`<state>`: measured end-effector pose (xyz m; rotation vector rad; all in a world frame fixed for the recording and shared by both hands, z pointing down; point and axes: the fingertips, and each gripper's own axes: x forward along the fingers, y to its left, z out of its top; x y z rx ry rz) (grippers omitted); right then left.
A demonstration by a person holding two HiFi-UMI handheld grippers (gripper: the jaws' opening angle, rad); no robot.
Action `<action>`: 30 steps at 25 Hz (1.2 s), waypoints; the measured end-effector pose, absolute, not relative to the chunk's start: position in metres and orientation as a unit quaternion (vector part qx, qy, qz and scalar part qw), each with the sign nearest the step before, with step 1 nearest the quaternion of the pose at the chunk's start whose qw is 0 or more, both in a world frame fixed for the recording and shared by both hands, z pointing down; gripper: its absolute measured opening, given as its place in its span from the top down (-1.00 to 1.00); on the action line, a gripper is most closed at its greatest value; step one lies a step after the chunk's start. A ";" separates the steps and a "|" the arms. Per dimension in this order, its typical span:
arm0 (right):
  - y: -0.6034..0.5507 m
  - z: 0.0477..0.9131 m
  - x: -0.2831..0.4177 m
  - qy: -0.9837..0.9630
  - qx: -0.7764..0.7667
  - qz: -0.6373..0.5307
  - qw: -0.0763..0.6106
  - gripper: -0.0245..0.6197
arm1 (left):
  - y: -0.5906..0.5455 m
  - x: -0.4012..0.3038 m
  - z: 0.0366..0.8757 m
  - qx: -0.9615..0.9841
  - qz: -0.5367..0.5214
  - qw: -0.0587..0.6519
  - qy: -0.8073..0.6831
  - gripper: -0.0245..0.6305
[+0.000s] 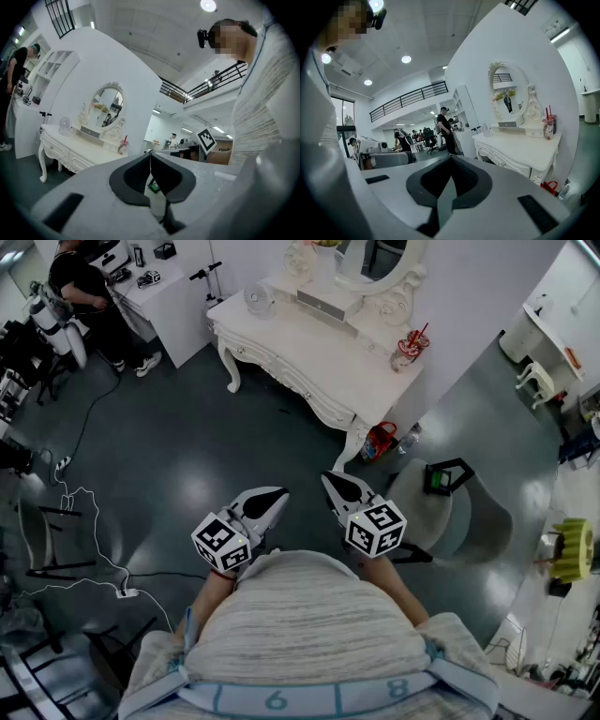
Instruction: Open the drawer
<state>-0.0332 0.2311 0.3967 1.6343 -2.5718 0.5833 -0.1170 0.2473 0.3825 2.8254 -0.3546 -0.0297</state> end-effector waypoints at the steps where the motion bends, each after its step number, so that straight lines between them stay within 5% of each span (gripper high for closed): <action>1: 0.232 0.396 -0.035 -0.829 0.526 0.187 0.019 0.90 | 0.248 -0.118 0.381 0.982 -0.010 0.143 -0.123 0.88; 30: 0.192 0.401 -0.071 -0.825 0.529 0.198 -0.017 0.89 | 0.210 -0.163 0.403 0.979 -0.003 0.168 -0.113 0.88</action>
